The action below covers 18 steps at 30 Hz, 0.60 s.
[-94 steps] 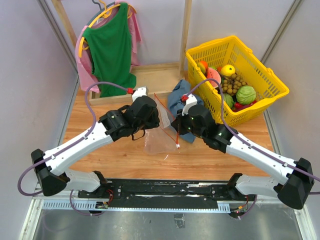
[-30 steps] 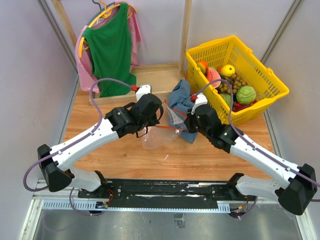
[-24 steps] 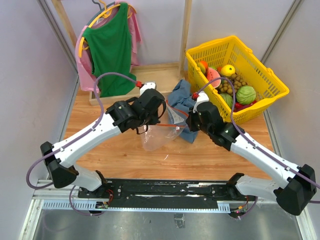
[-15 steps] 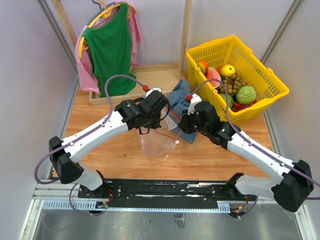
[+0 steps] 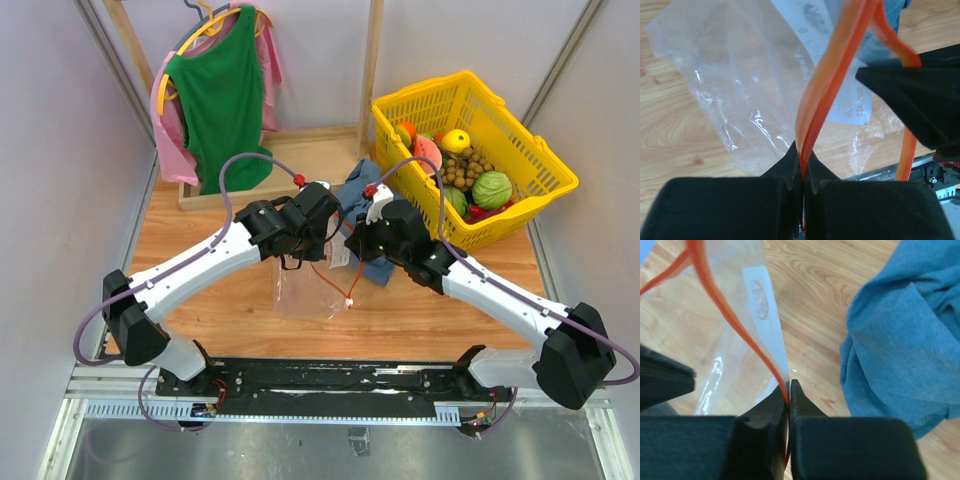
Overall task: Place the food in the zip-top bag and seal the zipper
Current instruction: Open the zipper of the food storage bag.
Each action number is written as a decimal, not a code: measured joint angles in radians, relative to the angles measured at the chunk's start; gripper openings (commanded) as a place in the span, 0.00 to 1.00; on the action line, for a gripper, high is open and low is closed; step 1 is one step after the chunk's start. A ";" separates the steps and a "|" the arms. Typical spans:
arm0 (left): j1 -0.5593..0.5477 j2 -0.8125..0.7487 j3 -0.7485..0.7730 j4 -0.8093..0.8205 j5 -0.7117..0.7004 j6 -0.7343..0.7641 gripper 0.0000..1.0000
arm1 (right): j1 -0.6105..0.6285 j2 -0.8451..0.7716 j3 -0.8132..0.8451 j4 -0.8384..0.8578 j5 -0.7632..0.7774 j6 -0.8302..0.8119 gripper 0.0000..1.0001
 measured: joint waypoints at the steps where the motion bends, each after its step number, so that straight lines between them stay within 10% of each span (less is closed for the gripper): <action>1: 0.000 -0.001 0.000 -0.003 -0.004 0.000 0.00 | 0.000 0.005 0.000 -0.005 0.012 0.002 0.01; 18: 0.033 -0.055 -0.008 -0.031 -0.070 0.015 0.00 | -0.109 0.021 0.015 -0.130 0.074 0.014 0.12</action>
